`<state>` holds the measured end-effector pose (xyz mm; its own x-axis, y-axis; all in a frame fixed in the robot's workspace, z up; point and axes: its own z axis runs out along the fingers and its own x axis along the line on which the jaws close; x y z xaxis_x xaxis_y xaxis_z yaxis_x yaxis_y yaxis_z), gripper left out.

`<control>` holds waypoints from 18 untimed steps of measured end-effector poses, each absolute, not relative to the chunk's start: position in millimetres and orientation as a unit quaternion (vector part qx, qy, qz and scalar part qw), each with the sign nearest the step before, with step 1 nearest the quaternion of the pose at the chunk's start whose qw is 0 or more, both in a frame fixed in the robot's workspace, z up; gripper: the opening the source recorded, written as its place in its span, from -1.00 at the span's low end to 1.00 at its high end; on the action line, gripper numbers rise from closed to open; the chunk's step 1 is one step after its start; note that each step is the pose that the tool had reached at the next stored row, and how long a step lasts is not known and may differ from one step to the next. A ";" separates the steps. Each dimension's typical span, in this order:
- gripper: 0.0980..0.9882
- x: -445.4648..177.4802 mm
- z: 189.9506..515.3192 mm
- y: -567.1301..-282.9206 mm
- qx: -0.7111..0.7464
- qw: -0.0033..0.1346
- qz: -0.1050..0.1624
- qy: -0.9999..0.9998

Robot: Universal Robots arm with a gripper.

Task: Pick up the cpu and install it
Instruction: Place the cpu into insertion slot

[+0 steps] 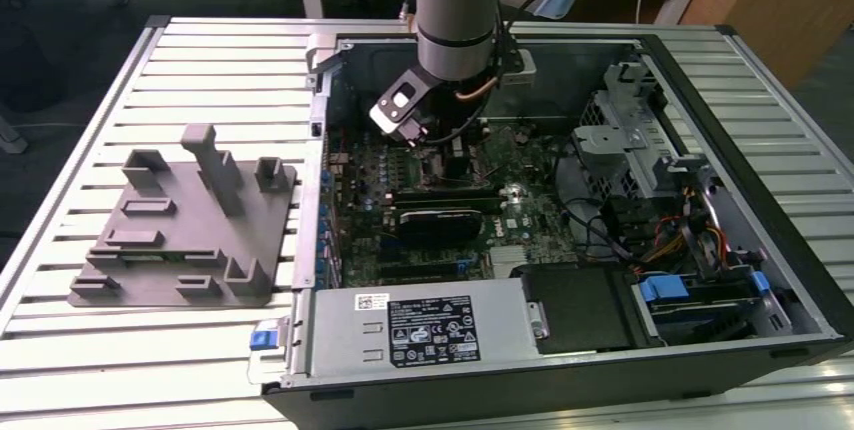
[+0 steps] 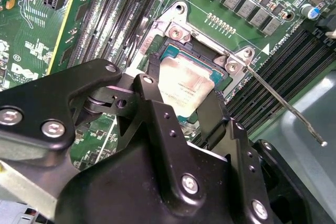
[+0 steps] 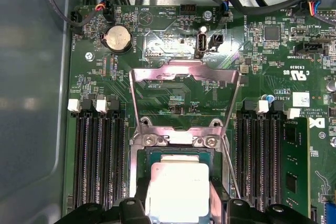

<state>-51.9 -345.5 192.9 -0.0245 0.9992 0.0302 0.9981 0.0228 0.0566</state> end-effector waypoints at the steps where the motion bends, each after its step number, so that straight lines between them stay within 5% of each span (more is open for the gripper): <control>1: -0.02 -51.8 192.9 -345.5 0.698 0.009 0.031 0.715; 13: -0.02 -51.8 192.6 -345.4 0.698 0.009 0.031 0.715; 18: 0.15 -51.8 192.7 -345.5 0.698 0.009 0.031 0.715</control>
